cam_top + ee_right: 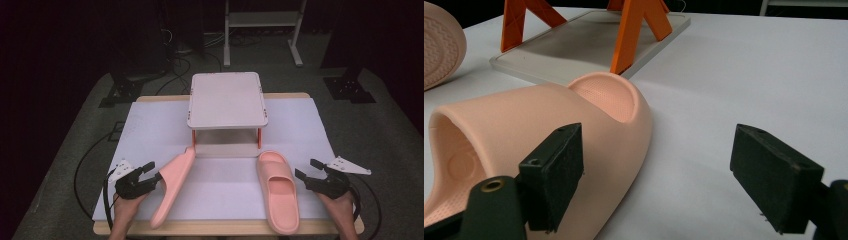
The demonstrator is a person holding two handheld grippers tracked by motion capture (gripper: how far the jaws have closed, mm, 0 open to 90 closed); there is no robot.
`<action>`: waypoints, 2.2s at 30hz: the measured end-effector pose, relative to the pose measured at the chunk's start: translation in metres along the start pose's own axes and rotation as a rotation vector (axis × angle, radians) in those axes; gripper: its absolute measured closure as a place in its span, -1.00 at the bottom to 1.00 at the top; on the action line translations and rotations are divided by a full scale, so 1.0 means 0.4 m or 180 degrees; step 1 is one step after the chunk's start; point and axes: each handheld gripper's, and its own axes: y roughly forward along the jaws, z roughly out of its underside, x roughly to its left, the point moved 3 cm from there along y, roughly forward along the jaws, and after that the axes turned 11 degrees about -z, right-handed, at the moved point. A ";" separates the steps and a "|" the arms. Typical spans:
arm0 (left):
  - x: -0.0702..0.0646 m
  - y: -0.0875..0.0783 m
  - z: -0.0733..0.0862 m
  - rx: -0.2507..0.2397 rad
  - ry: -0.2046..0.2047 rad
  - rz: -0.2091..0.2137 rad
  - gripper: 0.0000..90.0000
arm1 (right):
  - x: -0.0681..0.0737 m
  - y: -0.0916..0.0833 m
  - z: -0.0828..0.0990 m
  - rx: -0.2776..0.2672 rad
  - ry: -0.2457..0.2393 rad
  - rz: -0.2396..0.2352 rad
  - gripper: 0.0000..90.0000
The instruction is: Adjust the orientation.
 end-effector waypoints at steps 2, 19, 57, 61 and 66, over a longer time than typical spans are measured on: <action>-0.002 0.000 0.000 -0.0001 -0.0001 0.0011 -0.14 | 0.000 -0.001 0.000 -0.0003 0.0000 -0.0001 -0.54; -0.030 0.005 -0.002 -0.0003 0.0051 0.0130 -0.17 | 0.001 0.001 0.000 -0.0006 -0.0012 -0.0013 -0.54; -0.137 0.056 0.024 0.0235 0.0534 0.0491 -0.31 | -0.002 -0.002 0.000 -0.0058 0.0016 -0.0037 -0.54; -0.146 0.060 0.030 0.0257 0.0571 0.0511 -0.33 | -0.003 -0.004 -0.001 -0.0078 0.0037 -0.0045 -0.54; -0.148 0.062 0.030 0.0261 0.0570 0.0535 -0.40 | -0.003 -0.006 -0.001 -0.0104 0.0023 -0.0059 -0.54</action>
